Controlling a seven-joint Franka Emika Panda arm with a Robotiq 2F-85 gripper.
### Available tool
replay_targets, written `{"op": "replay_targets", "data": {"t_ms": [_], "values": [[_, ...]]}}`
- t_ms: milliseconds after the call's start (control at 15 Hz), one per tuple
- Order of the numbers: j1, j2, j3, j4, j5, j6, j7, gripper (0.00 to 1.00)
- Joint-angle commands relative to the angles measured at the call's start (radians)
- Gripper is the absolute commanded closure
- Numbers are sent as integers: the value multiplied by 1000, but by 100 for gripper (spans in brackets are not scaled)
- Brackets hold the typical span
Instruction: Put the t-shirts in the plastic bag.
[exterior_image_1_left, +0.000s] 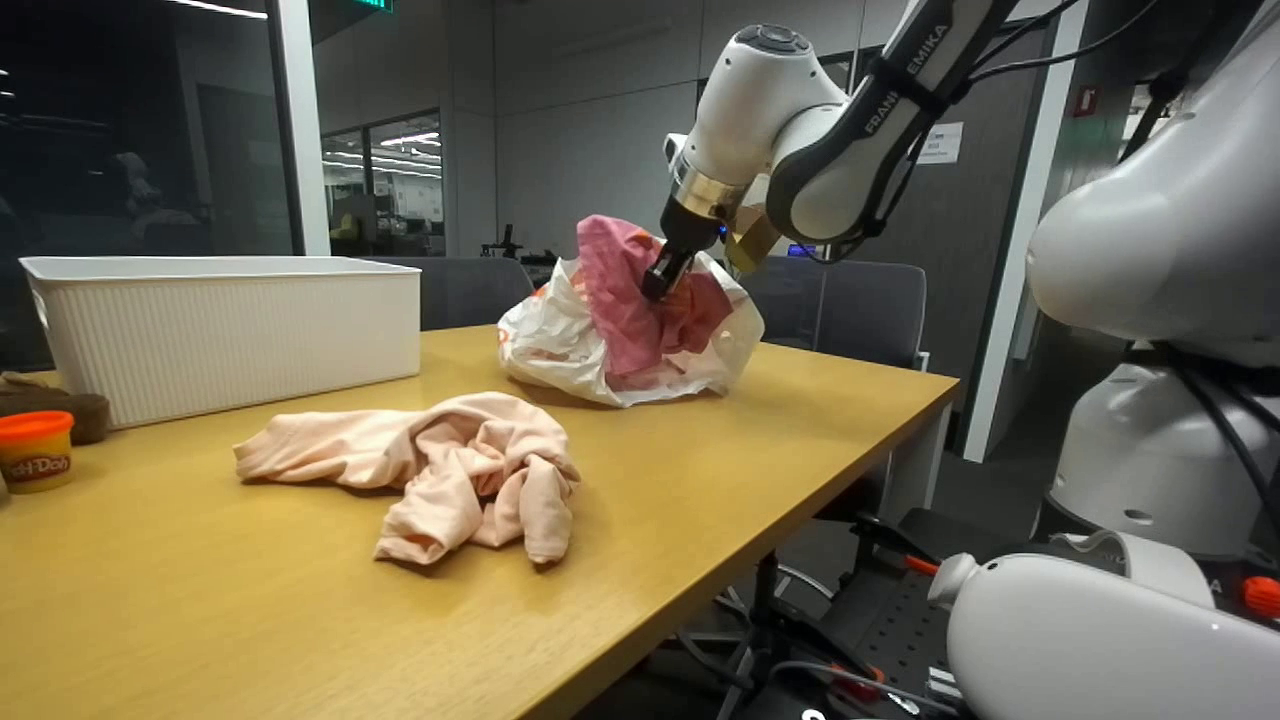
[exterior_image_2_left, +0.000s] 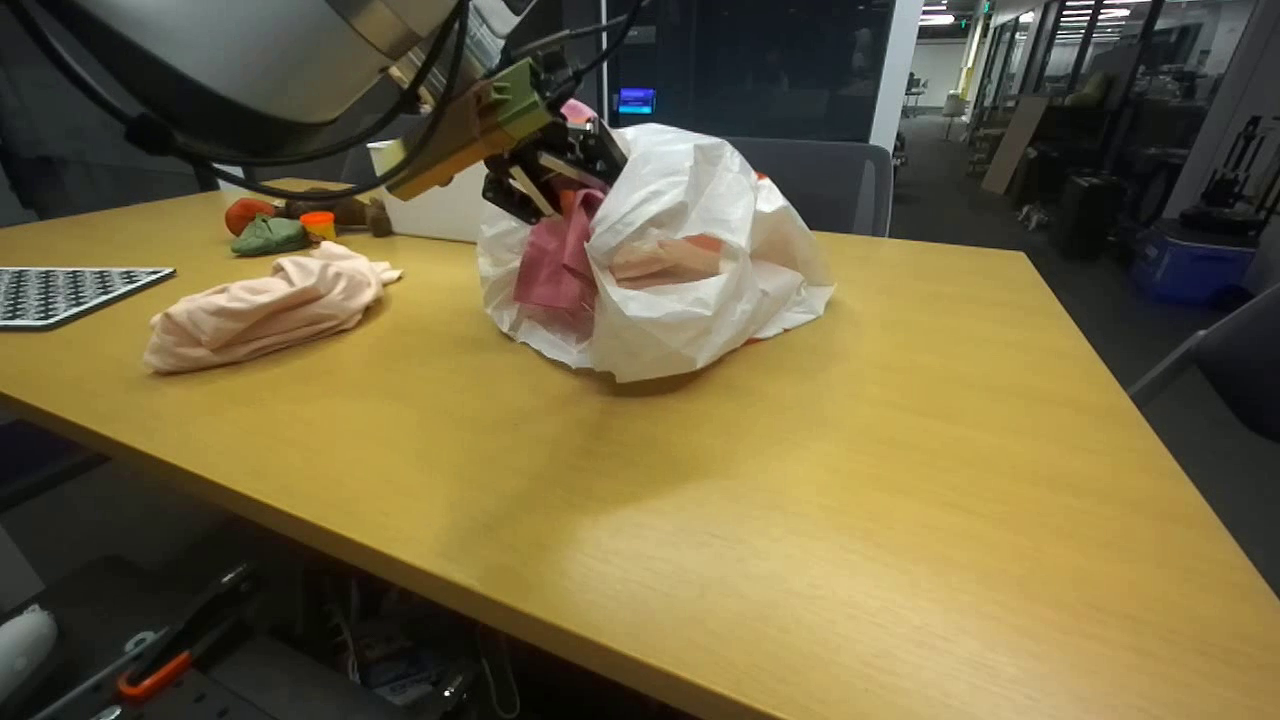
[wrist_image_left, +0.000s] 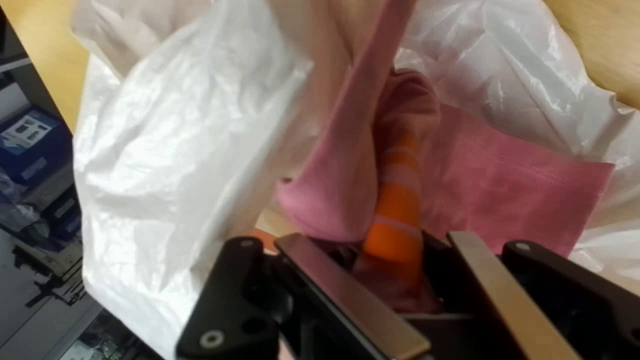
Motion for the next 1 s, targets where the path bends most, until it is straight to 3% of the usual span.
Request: {"op": "replay_targets", "data": {"t_ms": [0,267,533,733,800,867,933], "values": [[-119,98,157,64,-91,-69,103,97],[-204,207,274,159,-181,-231,189,94],[-263,277,329,292,-449,-409,396,94],[-259,402,335,361,-613,-553,497,96],[-250,443,329,372,-638,-586,511,96],[-242,480,321,382,-658,-608,526,70],[-47,499,121,389,-661,-609,534,71]]}}
